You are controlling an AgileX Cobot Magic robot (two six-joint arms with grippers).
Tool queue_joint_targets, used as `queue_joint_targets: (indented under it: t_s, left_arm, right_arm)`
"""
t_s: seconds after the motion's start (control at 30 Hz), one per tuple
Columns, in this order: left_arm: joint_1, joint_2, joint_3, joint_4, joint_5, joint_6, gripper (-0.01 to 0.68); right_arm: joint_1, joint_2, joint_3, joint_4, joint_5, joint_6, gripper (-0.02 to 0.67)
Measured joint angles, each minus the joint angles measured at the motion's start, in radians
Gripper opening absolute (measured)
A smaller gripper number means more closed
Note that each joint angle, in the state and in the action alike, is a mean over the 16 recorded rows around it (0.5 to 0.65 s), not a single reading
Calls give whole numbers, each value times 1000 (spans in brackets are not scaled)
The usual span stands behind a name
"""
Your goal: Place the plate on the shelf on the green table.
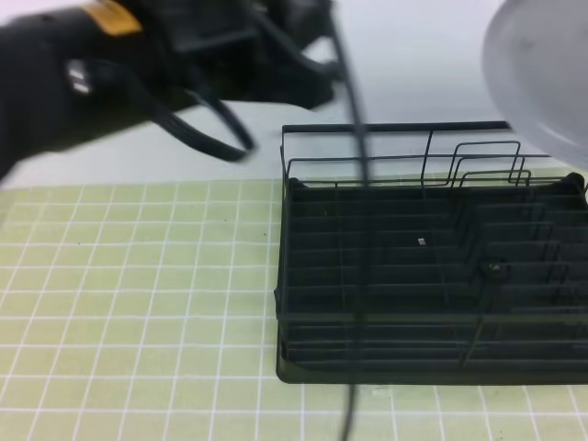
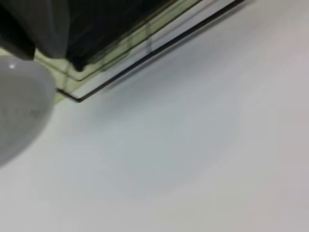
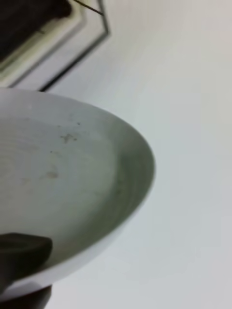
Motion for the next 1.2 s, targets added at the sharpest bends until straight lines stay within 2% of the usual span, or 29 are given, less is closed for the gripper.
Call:
queue_joint_targets:
  t_s: [0.17, 0.4, 0.83, 1.2]
  left_arm:
    - [116, -17, 11, 16, 32, -1, 23]
    - [211, -58, 91, 34, -43, 0, 0]
    - [228, -203, 371, 33, -384, 4, -1]
    - [228, -252, 428, 36, -502, 30, -1]
  right_arm:
    - [1, 153, -95, -95, 39, -101, -4]
    - [1, 340, -208, -151, 99, -221, -4]
    - [1, 443, -275, -233, 187, -260, 2]
    - [1, 453, -283, -342, 225, -233, -4]
